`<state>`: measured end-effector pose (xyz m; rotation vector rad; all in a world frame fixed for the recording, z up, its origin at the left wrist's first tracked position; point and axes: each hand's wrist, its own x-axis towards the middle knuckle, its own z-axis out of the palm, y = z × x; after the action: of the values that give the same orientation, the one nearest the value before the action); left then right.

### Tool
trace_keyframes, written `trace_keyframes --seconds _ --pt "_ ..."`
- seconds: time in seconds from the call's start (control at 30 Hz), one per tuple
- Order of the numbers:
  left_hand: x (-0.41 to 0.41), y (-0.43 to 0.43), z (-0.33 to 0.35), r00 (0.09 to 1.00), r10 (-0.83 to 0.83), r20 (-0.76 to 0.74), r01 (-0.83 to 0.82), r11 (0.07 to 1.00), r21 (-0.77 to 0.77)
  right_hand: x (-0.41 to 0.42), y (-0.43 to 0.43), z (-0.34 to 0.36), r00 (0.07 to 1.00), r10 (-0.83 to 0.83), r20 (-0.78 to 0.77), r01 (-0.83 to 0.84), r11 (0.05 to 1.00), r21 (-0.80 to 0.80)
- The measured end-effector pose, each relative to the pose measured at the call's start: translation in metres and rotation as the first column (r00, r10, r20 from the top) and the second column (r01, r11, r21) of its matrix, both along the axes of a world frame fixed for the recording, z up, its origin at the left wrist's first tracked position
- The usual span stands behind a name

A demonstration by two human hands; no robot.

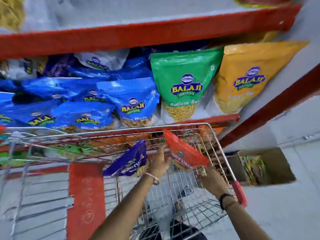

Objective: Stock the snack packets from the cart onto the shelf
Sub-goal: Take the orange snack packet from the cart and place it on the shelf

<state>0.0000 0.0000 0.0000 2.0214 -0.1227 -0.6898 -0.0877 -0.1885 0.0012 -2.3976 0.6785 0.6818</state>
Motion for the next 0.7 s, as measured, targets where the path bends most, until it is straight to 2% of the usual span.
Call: trace_keyframes --seconds 0.07,0.13,0.23,0.27,0.33,0.43,0.53,0.63,0.7 --pt "0.017 -0.01 -0.007 0.988 0.101 -0.114 -0.112 0.989 -0.094 0.01 -0.001 -0.015 1.0 -0.021 -0.001 0.021 0.999 0.047" --pt "0.033 -0.017 -0.015 0.952 0.133 -0.274 -0.146 0.989 -0.026 0.018 0.0 -0.026 0.999 -0.04 -0.031 0.041 0.999 0.033" --pt "0.047 -0.023 -0.018 0.904 0.058 -0.424 -0.048 0.998 0.033 0.02 -0.001 -0.038 0.994 -0.104 0.015 0.105 0.994 -0.015" --pt "0.051 -0.026 -0.015 0.901 0.056 -0.431 -0.018 0.995 0.093 0.021 0.001 -0.037 0.993 -0.118 0.018 0.118 0.993 -0.026" --pt "0.056 -0.03 -0.02 0.94 0.03 -0.34 0.057 0.968 0.243 0.021 0.002 -0.042 0.985 -0.17 0.037 0.17 0.985 -0.004" --pt "0.056 -0.036 -0.041 0.977 0.079 -0.197 -0.051 0.988 0.143 0.023 0.001 -0.05 0.969 -0.237 0.073 0.235 0.971 0.03" --pt "0.054 -0.032 -0.059 0.947 0.238 -0.214 -0.235 0.971 0.039 0.026 -0.003 -0.048 0.96 -0.257 0.108 0.251 0.966 0.064" --pt "0.046 -0.025 -0.057 0.934 0.262 -0.241 -0.267 0.964 0.015 0.026 -0.006 -0.044 0.939 -0.296 0.173 0.277 0.953 0.123" --pt "0.037 -0.021 -0.05 0.909 0.323 -0.264 -0.345 0.938 -0.037 0.025 -0.009 -0.038 0.919 -0.349 0.182 0.314 0.929 0.196"
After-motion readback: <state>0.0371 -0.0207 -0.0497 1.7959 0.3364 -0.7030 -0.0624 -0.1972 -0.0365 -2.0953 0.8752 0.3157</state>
